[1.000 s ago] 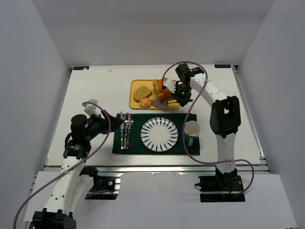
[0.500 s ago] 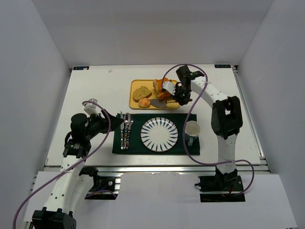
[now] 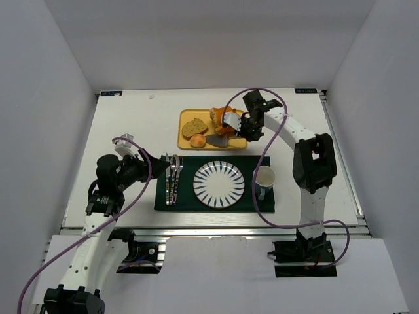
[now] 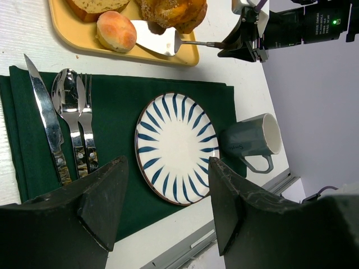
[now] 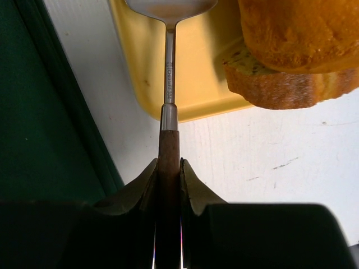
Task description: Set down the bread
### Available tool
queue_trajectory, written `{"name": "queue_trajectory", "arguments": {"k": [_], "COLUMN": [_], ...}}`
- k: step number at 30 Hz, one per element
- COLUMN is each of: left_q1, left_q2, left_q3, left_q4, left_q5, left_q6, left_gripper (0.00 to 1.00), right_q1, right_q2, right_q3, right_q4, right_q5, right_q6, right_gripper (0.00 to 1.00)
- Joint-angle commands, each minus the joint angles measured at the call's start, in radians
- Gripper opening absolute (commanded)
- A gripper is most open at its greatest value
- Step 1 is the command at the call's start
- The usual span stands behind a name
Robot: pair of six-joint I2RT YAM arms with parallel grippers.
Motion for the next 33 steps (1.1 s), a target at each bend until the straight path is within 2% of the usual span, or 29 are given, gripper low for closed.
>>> {"name": "queue_trajectory", "arguments": {"k": [1,18,33], "left_q1": [-0.004,-0.004,-0.004], "left_q2": [-0.011,-0.027,-0.04], "left_q3": [0.026,-0.003,-0.007], "left_q4": [0.004,0.025,0.014], "left_q5": [-0.002,0.002,-0.004], "left_q6": [-0.003,-0.009,-0.014], "left_gripper": [0.68,0.68,0.68], "right_q1": [0.01,0.011,0.059], "right_q2": [-0.067,-0.14,-0.03], "right_q3": [-0.011,-0.127,-0.014], "right_q4": [0.042,0.071,0.084], "right_q5": [0.013,0.015,-0.031], "right_q6": [-0.058,-0.099,-0.053], "right_gripper": [0.0,0.0,0.0]}}
